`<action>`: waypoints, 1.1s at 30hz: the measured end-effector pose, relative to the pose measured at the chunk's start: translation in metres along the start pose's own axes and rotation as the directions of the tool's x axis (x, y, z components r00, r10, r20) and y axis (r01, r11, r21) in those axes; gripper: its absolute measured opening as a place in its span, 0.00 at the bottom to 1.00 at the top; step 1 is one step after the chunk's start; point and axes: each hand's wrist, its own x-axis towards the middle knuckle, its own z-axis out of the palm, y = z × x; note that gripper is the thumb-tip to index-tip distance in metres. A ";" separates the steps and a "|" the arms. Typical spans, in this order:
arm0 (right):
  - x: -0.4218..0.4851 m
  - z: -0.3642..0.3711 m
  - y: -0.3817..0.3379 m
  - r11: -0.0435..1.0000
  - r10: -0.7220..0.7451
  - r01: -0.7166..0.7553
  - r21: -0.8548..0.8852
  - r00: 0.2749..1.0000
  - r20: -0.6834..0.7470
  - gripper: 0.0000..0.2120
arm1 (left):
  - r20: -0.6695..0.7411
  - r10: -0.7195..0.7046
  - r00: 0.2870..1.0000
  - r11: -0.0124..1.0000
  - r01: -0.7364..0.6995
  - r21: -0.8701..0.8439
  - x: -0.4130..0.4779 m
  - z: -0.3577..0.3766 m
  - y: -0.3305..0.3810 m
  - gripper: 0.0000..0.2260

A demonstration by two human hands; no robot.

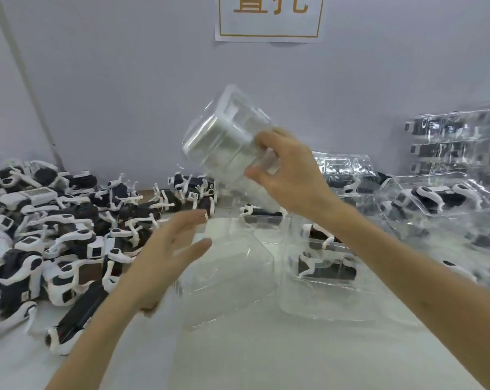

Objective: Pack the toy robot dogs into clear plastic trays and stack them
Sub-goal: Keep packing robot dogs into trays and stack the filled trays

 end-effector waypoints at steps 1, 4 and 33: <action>0.014 -0.005 0.010 0.998 -0.027 0.025 -0.056 0.999 -0.039 0.12 | 0.056 -0.041 0.998 0.989 0.033 0.145 -0.002 0.001 -0.011 0.24; 0.063 -0.019 0.045 0.961 -0.115 0.081 -0.266 0.987 -0.116 0.14 | 0.112 -0.082 0.990 0.957 0.047 0.287 -0.011 0.012 -0.036 0.28; 0.100 0.014 0.104 0.925 0.216 -0.116 -0.363 0.945 0.248 0.12 | -0.020 0.202 0.979 0.943 -0.189 0.274 -0.025 0.037 -0.061 0.07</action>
